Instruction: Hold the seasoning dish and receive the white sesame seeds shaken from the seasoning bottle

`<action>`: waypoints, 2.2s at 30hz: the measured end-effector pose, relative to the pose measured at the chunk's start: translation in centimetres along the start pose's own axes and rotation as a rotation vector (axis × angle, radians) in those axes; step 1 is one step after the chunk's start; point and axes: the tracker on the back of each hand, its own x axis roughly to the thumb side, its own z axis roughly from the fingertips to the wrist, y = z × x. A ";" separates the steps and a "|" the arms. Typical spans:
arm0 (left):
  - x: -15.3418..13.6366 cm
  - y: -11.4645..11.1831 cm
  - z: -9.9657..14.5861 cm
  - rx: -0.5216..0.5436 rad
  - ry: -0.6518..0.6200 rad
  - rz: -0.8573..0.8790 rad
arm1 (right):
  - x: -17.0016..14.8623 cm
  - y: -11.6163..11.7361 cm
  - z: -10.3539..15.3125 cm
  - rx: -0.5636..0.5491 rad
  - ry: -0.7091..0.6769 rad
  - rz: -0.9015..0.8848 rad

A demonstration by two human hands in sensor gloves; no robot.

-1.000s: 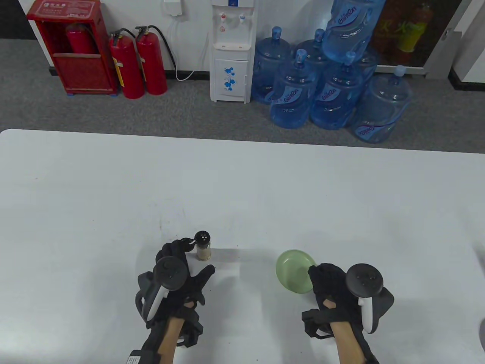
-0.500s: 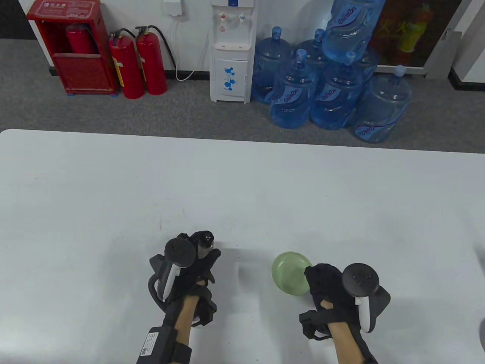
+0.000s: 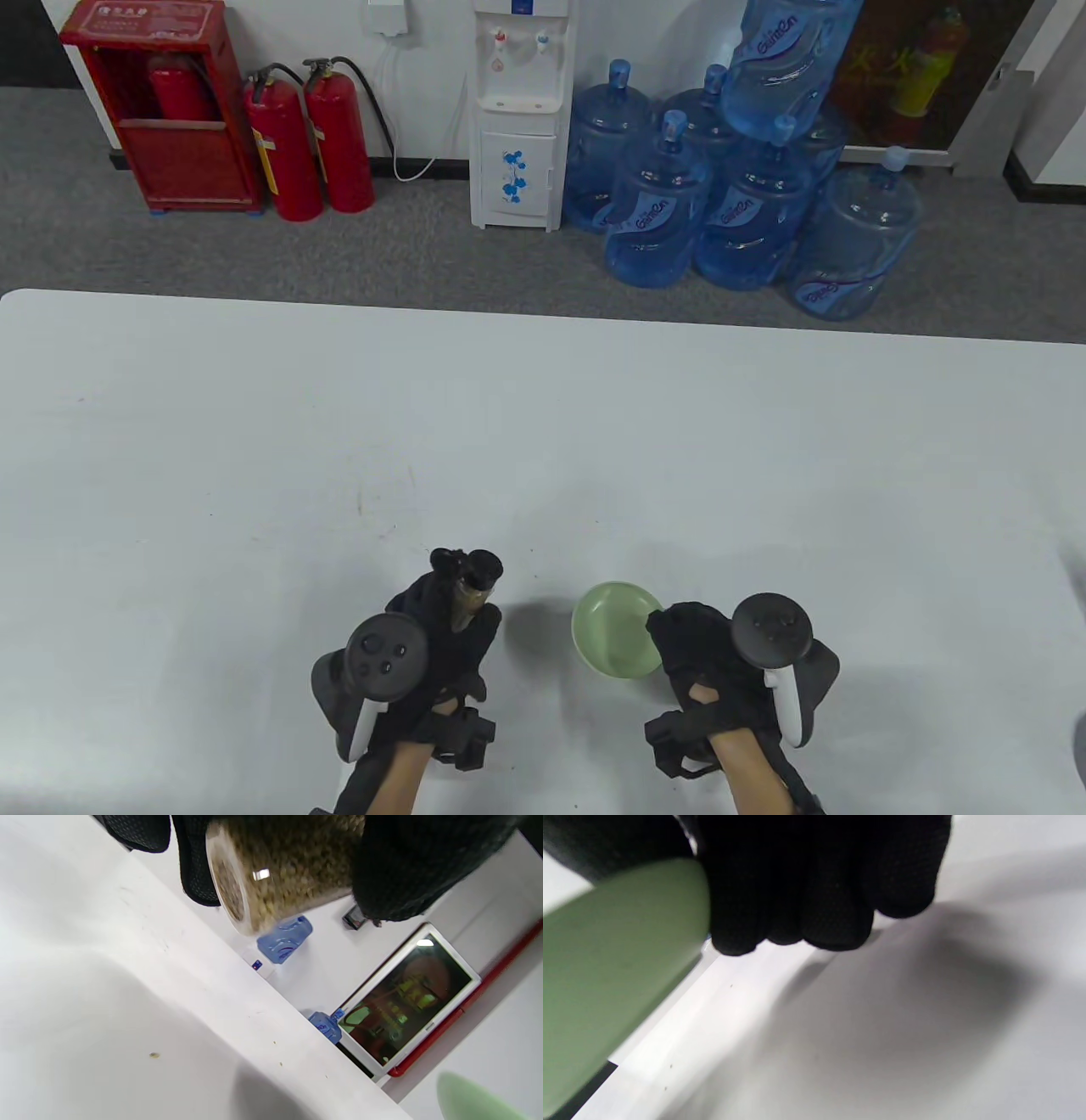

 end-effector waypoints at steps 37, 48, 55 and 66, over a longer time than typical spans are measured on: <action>9.5 -1.5 6.1 0.565 -0.703 -0.923 | 2.2 2.8 2.0 0.041 -0.132 0.106; 9.1 -3.9 5.7 0.421 -0.740 -1.062 | 2.1 2.9 1.9 0.044 -0.134 0.111; 9.4 -2.9 6.0 0.491 -0.727 -1.021 | 2.1 3.2 1.8 0.049 -0.138 0.129; 9.1 -4.5 5.9 0.353 -0.691 -0.967 | 2.2 3.1 1.8 0.040 -0.146 0.137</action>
